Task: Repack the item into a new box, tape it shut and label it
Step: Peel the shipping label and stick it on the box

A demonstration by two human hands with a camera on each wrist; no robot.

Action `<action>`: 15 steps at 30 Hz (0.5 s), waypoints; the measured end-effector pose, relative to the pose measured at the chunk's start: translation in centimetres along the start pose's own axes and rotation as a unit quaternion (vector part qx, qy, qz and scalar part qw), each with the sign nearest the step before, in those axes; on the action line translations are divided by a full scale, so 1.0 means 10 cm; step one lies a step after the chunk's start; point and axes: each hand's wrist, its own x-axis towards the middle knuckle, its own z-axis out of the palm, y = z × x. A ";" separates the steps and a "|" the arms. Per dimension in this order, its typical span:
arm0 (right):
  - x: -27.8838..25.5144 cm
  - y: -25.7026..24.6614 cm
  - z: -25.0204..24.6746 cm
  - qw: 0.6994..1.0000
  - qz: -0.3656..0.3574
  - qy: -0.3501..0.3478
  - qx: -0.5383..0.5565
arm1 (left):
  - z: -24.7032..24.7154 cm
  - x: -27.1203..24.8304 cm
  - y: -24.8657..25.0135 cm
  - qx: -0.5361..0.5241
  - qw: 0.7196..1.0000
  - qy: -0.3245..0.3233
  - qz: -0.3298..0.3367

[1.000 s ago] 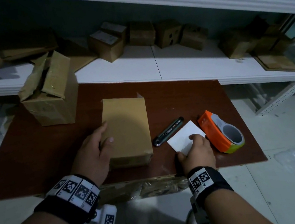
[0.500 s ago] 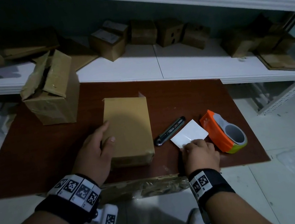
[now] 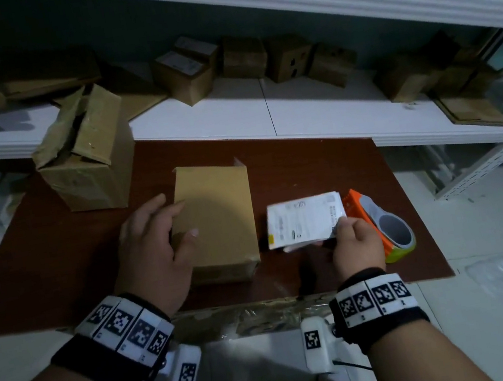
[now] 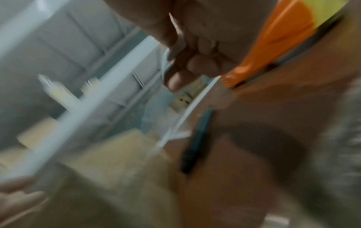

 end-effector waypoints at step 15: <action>-0.55 -0.46 0.12 0.895 0.071 -0.299 0.324 | 0.00 -0.08 0.34 -0.421 0.895 -0.094 -0.117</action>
